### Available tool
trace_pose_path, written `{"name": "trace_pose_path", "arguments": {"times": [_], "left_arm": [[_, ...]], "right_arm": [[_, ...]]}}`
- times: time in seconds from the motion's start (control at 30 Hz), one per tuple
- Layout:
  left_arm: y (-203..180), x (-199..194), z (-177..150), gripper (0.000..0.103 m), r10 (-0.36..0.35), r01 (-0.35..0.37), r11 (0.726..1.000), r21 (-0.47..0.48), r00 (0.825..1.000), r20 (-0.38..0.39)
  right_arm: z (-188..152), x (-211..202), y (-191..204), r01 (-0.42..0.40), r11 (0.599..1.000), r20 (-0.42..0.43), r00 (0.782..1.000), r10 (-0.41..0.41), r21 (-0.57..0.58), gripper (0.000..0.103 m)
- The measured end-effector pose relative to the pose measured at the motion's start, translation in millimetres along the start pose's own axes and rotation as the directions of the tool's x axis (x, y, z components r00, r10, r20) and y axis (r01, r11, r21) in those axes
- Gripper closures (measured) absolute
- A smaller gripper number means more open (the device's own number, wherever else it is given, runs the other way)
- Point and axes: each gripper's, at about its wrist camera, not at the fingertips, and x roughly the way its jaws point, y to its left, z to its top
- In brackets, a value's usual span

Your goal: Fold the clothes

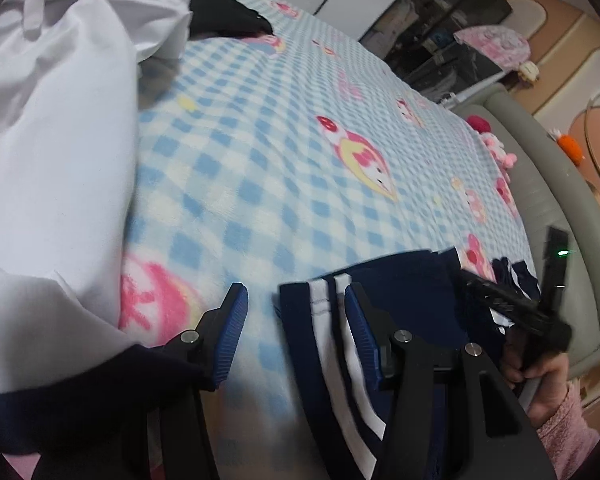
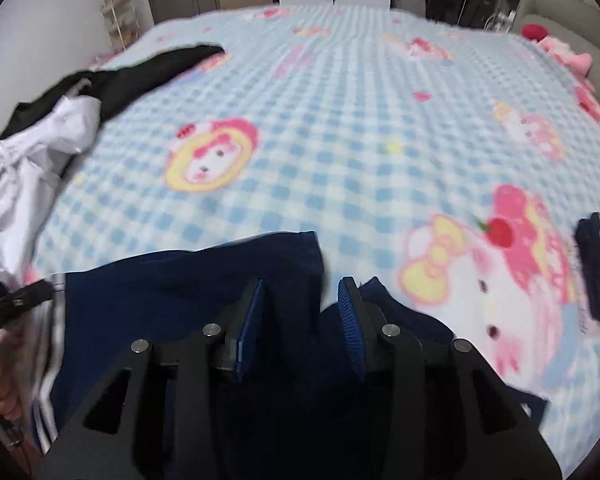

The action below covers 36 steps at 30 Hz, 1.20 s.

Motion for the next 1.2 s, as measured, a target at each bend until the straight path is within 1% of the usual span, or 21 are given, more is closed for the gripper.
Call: {"name": "trace_pose_path", "arguments": {"times": [0.07,0.13,0.23,0.27,0.33,0.4,0.43,0.47,0.5,0.53,0.57,0.6,0.67,0.8,0.87,0.93,1.03,1.1,1.13,1.17,1.2], "left_arm": [[0,1,0,0.051,0.013,-0.013,1.000,0.000,1.000,0.001],[-1,0,2,0.051,0.006,-0.006,1.000,0.003,1.000,0.003],[-1,1,4,0.050,-0.024,0.024,1.000,0.005,1.000,-0.004],[0,4,5,0.049,-0.057,0.057,0.998,0.002,0.998,-0.022],[0,12,4,0.048,-0.101,0.101,0.995,-0.001,0.993,-0.053],[-3,16,2,0.049,-0.090,0.090,0.996,0.006,0.995,-0.047],[-3,17,3,0.050,-0.091,0.091,0.996,0.002,0.995,-0.041],[-3,18,3,0.057,-0.092,0.092,0.996,-0.001,0.995,-0.035],[-3,19,3,0.073,-0.094,0.094,0.996,-0.007,0.995,-0.030],[-1,18,4,0.080,-0.094,0.093,0.995,-0.017,0.995,-0.024],[0,15,5,0.089,-0.090,0.089,0.996,-0.027,0.996,-0.015],[0,10,7,0.090,-0.090,0.090,0.995,-0.031,0.996,0.001],[-5,-6,11,0.092,-0.096,0.096,0.995,-0.011,0.994,0.049],[-23,-37,21,0.093,-0.064,0.052,0.995,0.088,0.988,0.140],[-23,-42,23,0.093,-0.025,0.008,0.995,0.104,0.985,0.170],[-15,-37,24,0.093,0.016,-0.030,0.996,0.085,0.987,0.161],[5,-18,24,0.091,0.036,-0.038,0.999,0.011,0.993,0.113],[20,7,19,0.088,0.038,-0.036,0.998,-0.050,0.999,0.026],[21,13,16,0.086,0.053,-0.053,0.997,-0.051,0.999,0.006],[19,15,15,0.086,0.072,-0.071,0.997,-0.032,0.997,0.007],[16,15,14,0.086,0.087,-0.087,0.996,-0.018,0.996,0.010]], "right_arm": [[-1,8,-14,0.019,0.997,-0.019,1.000,-0.018,0.074,0.066],[-4,0,-27,0.004,0.990,0.012,1.000,-0.005,0.144,0.066],[-8,-14,-35,0.045,0.984,0.066,0.996,-0.056,0.170,0.066],[-7,-16,-38,0.015,0.984,0.072,0.997,-0.028,0.175,0.065],[-5,-16,-38,-0.081,0.982,0.067,0.995,0.071,0.170,0.064],[-2,-9,-26,-0.153,0.980,0.030,0.988,0.151,0.124,0.060],[-1,-2,-20,-0.152,0.984,0.002,0.988,0.153,0.098,0.058],[1,7,-15,-0.143,0.987,-0.027,0.989,0.145,0.073,0.053],[2,15,-9,-0.135,0.990,-0.057,0.989,0.137,0.048,0.052],[4,19,-7,-0.134,0.990,-0.064,0.989,0.136,0.041,0.053],[4,21,-6,-0.137,0.990,-0.062,0.988,0.139,0.042,0.070],[5,23,-5,-0.139,0.989,-0.061,0.988,0.141,0.044,0.086],[8,10,-2,-0.147,0.989,-0.009,0.989,0.148,0.024,0.092],[13,-22,9,-0.168,0.986,0.102,0.980,0.168,-0.007,0.093],[17,-36,16,-0.181,0.983,0.158,0.971,0.182,-0.023,0.093],[27,-39,25,-0.190,0.981,0.192,0.962,0.194,-0.036,0.093],[39,-15,35,-0.179,0.983,0.180,0.966,0.184,-0.044,0.093],[39,13,35,-0.154,0.987,0.150,0.976,0.160,-0.051,0.092],[36,32,33,-0.129,0.990,0.123,0.983,0.135,-0.057,0.092],[30,56,30,-0.133,0.991,0.070,0.988,0.135,-0.032,0.091],[26,63,26,-0.145,0.989,0.060,0.988,0.145,-0.006,0.091]]}}
